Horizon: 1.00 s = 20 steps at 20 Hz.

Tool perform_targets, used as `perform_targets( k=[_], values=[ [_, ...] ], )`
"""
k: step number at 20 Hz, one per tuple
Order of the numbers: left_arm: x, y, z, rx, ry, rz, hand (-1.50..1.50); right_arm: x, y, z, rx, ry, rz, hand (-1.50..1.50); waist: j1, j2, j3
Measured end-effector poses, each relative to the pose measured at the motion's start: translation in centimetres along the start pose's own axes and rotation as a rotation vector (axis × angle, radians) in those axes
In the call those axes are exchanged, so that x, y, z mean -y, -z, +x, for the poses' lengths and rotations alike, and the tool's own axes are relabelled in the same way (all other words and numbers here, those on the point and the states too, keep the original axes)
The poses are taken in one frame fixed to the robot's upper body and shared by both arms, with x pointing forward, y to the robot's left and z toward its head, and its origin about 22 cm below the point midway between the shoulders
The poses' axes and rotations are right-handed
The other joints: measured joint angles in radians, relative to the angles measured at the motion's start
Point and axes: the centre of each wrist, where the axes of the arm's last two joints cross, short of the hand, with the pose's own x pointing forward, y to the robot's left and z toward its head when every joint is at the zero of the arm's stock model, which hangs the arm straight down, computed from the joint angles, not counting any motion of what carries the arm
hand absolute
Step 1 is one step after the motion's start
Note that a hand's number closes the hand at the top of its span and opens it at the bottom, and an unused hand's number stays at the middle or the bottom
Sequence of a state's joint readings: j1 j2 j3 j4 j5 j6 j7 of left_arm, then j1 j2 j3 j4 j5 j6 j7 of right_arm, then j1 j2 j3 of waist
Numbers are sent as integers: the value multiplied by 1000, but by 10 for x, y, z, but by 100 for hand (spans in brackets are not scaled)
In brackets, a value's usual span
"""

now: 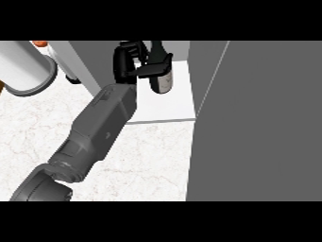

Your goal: Pick up the wine, place it into the cabinet and close the cabinet

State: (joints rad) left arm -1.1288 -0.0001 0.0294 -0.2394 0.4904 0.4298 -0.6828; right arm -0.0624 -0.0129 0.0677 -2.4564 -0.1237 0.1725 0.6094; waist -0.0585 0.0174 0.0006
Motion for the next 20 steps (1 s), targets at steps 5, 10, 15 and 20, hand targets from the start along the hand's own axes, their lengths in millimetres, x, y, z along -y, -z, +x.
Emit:
perform_targets(
  k=[5, 10, 15, 20],
  values=[
    [-2, -1, -3, -15, -37, -9, 150, -3, 3, 2, 10, 9, 10, -150, 0, -2, 1],
    [-3, -1, -5, 0, -25, 6, 150, -4, 5, 3, 14, 8, 15, -150, -5, -1, 2],
    [-7, -5, -12, -1, 13, 15, -150, -4, 7, 4, 21, 3, 18, -150, -8, 2, 1],
    [-10, -7, -15, -18, 67, 26, -150, -5, 5, 3, 20, 11, 21, -150, -11, 3, 0]
  ],
)
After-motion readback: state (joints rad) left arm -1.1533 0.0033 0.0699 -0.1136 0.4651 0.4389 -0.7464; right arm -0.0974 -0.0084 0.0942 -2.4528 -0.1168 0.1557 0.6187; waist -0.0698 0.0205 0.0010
